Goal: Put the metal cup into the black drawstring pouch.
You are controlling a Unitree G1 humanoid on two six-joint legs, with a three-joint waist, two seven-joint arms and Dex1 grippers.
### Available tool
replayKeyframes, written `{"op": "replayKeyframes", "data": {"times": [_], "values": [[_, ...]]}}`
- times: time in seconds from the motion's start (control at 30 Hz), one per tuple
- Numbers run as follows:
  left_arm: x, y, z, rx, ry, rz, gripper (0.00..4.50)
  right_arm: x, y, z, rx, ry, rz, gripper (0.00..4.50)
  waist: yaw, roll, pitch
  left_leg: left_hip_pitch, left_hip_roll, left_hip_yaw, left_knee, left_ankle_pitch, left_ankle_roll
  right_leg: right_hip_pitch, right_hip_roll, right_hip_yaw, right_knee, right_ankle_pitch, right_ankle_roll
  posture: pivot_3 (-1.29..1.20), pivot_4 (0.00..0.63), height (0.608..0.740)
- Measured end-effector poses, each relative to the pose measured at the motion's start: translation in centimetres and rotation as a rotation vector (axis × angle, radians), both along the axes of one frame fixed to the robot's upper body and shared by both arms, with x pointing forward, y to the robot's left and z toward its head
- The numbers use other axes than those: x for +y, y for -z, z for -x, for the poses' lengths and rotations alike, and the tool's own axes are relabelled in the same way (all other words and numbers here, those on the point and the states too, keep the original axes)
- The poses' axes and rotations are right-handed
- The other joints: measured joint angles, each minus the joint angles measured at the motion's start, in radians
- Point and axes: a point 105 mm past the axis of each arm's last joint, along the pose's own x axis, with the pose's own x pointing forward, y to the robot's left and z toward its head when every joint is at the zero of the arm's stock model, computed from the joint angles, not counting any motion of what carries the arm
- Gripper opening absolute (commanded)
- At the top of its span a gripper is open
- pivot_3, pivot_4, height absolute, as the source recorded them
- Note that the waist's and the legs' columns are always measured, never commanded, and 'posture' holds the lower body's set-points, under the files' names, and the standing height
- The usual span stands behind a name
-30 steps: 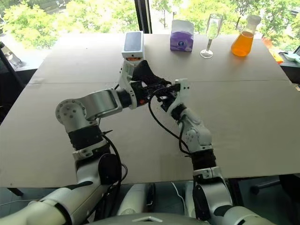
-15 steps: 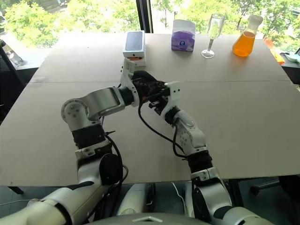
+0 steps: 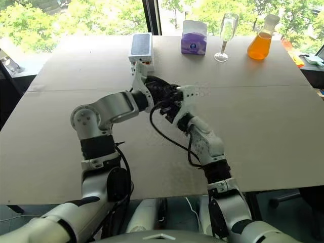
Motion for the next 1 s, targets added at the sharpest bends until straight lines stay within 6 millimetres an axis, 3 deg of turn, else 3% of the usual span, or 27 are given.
{"op": "replayKeyframes", "data": {"times": [0.07, 0.27, 0.37, 0.43, 0.57, 0.73, 0.87, 0.9, 0.97, 1.0], "values": [[0.0, -0.2, 0.0, 0.002, -0.002, 0.020, 0.00, -0.2, -0.2, -0.3, 0.018, 0.019, -0.035, 0.06, 0.002, 0.000, 0.000, 0.000, 0.000, 0.000, 0.000, 0.000, 0.000, 0.000, -0.001, 0.000, 0.000, 0.000, 0.000, 0.00, 0.150, 0.740], [-0.7, 0.2, 0.6, 0.034, 0.027, 0.044, 0.00, -3.8, 0.2, -3.0, 0.186, 0.138, -0.209, 0.06, 0.003, -0.001, 0.000, 0.000, 0.000, 0.000, 0.001, 0.000, 0.000, 0.001, -0.002, -0.001, 0.000, 0.000, 0.000, 0.00, 0.150, 0.740], [-0.7, 0.1, 0.6, 0.035, 0.026, 0.048, 0.00, -2.8, 0.1, -2.4, 0.127, 0.101, -0.151, 0.06, -0.006, 0.000, 0.000, 0.001, 0.000, 0.001, -0.001, 0.000, 0.000, 0.000, 0.000, 0.001, 0.000, 0.000, 0.000, 0.00, 0.150, 0.740], [-0.2, -0.3, 0.3, 0.038, 0.009, 0.070, 0.00, -1.0, 0.3, -0.6, -0.047, 0.045, 0.014, 0.06, -0.009, 0.000, 0.000, 0.001, 0.001, 0.001, -0.001, 0.000, 0.000, 0.000, 0.001, 0.002, 0.000, 0.000, 0.000, 0.00, 0.150, 0.740], [0.3, -0.1, 0.7, 0.070, 0.014, 0.094, 0.00, 0.2, 0.4, 0.4, -0.175, 0.034, 0.101, 0.06, -0.002, -0.001, 0.000, 0.001, 0.000, 0.000, 0.000, 0.001, -0.001, 0.000, 0.000, 0.001, 0.000, 0.000, 0.000, 0.00, 0.150, 0.740], [1.4, 2.1, 2.6, 0.110, 0.028, 0.060, 0.00, 1.0, 1.5, 1.1, -0.144, -0.047, 0.122, 0.06, 0.000, -0.001, 0.000, 0.001, 0.002, 0.000, 0.000, 0.001, -0.001, 0.000, -0.002, 0.001, 0.000, 0.000, 0.000, 0.00, 0.150, 0.740], [2.2, 3.4, 3.6, 0.142, 0.020, 0.028, 0.00, 1.1, 3.0, 1.9, -0.115, -0.138, 0.171, 1.49, 0.002, -0.001, 0.000, 0.001, 0.002, -0.001, 0.000, 0.001, -0.001, 0.000, -0.002, 0.000, 0.001, 0.000, 0.000, 0.00, 0.150, 0.740], [2.2, 3.6, 3.9, 0.149, 0.022, 0.027, 0.00, 0.9, 3.4, 2.0, -0.109, -0.146, 0.186, 2.10, 0.002, -0.001, 0.000, 0.001, 0.001, -0.001, 0.000, 0.001, -0.001, 0.001, -0.002, 0.000, 0.001, 0.000, 0.000, 0.00, 0.150, 0.740], [2.4, 3.8, 4.1, 0.150, 0.018, 0.014, 0.00, 0.8, 3.6, 1.9, -0.103, -0.152, 0.200, 2.62, 0.001, -0.001, 0.000, 0.001, 0.001, -0.001, 0.000, 0.001, -0.001, 0.001, -0.002, 0.000, 0.001, 0.000, 0.000, 0.00, 0.150, 0.740], [2.8, 4.2, 4.2, 0.156, 0.005, -0.004, 0.00, 0.7, 3.9, 2.0, -0.101, -0.167, 0.220, 2.62, 0.001, 0.000, 0.000, 0.002, 0.000, 0.000, 0.000, 0.001, -0.001, 0.001, -0.002, 0.000, 0.001, 0.000, 0.000, 0.00, 0.150, 0.740]]}}
